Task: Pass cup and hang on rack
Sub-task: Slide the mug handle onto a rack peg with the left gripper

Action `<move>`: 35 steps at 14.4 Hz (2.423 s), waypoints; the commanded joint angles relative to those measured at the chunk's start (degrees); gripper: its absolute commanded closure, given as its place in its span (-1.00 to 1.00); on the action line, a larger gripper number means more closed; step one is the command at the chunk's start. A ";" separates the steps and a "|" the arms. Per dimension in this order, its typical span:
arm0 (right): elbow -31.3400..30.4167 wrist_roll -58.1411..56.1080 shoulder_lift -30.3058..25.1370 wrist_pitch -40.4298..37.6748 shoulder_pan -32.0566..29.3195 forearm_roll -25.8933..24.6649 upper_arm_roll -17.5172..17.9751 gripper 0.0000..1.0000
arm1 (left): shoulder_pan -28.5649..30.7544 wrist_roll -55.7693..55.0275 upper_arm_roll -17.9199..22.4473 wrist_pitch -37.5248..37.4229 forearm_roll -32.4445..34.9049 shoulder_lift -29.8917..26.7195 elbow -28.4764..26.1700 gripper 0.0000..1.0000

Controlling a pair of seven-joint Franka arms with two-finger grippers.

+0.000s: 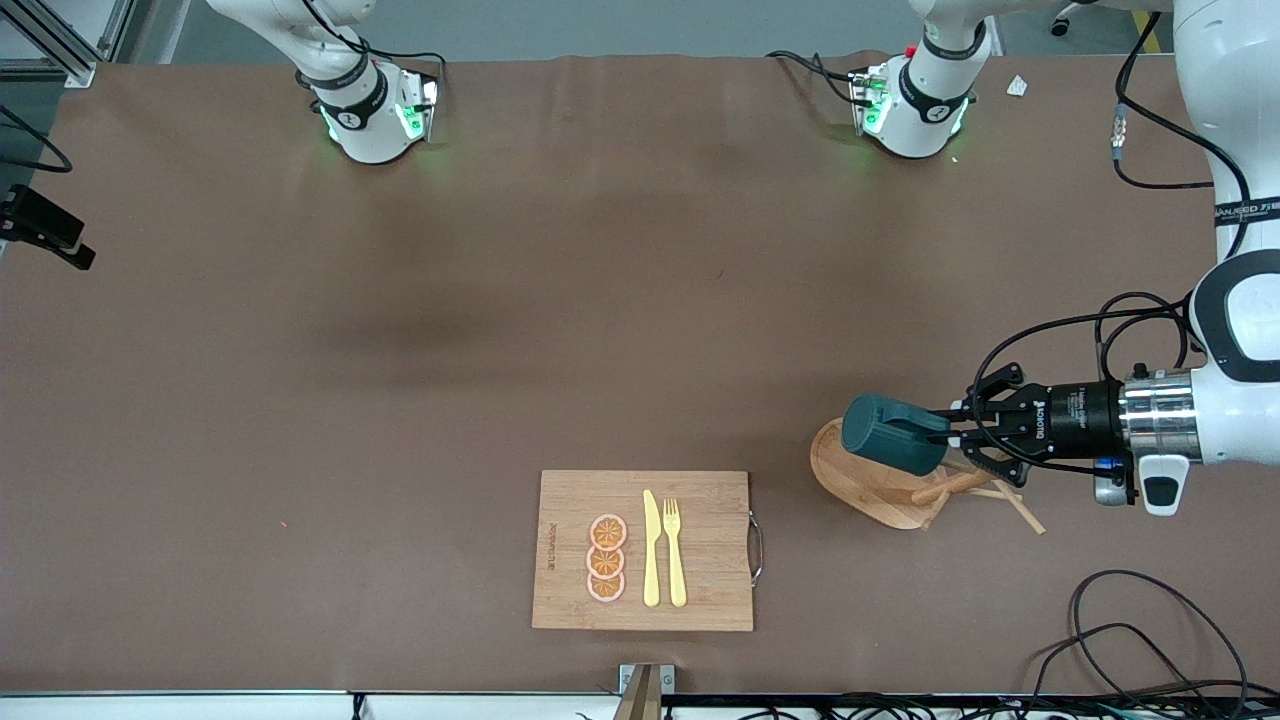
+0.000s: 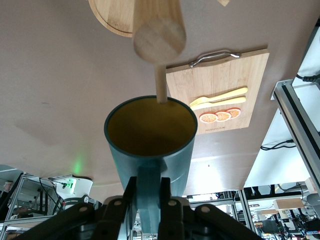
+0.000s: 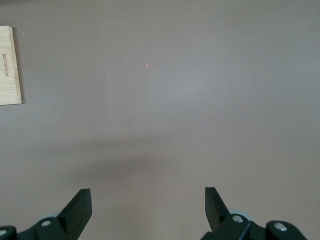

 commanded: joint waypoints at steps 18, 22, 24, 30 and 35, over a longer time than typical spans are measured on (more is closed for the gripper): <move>-0.99 -0.75 -0.59 0.70 -0.64 -0.29 0.34 -1.00 | 2.34 0.13 0.28 0.05 -0.55 1.90 0.03 1.00; -0.99 -0.75 -0.59 0.61 -0.64 -0.29 0.43 -1.00 | 3.65 0.48 0.37 0.40 -0.46 2.51 0.03 1.00; -0.99 -0.75 -0.59 0.61 -0.64 -0.29 0.43 -1.00 | 4.01 1.19 0.37 0.92 -0.46 3.04 0.12 1.00; -0.99 -0.75 -0.59 0.61 -0.64 -0.29 0.34 -1.00 | 4.01 0.13 0.37 3.91 -0.55 3.57 0.12 1.00; -0.99 -0.75 -0.59 0.61 -0.64 -0.29 0.43 -1.00 | 4.01 0.75 0.37 4.62 -0.55 4.36 0.21 0.80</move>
